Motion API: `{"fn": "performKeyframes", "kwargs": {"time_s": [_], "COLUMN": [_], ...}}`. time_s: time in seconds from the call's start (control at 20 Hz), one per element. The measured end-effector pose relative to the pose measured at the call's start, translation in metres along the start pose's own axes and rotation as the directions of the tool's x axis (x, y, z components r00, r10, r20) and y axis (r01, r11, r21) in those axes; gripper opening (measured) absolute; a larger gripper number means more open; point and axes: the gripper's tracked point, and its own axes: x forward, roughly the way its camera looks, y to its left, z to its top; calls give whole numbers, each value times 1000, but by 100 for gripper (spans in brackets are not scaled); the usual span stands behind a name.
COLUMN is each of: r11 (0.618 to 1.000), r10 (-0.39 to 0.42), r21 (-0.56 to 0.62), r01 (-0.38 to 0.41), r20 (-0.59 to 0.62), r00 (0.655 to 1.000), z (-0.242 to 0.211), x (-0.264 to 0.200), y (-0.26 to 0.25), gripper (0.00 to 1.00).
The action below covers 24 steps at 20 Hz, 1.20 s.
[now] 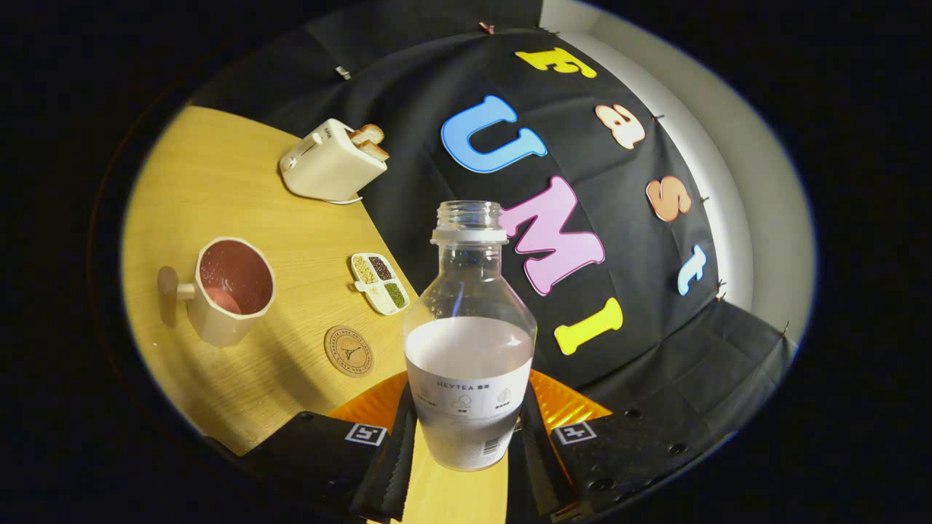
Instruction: Take the bottle from table, then pour the juice into the cup, finally place the bottle on the coaster
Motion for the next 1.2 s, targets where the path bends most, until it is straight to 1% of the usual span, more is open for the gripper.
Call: {"fn": "performKeyframes", "kwargs": {"time_s": [0.25,0.5,1.0,1.2], "r11": [988,953,874,862], "r10": [22,44,78,82], "r21": [-153,-301,-483,-504], "r01": [-22,-37,-53,-56], "r20": [-2,18,32,30], "r00": [1000,999,996,996], "z": [2,5,1,-1], "x": [3,9,20,19], "y": [22,39,65,68], "gripper": [68,68,68,68]}}
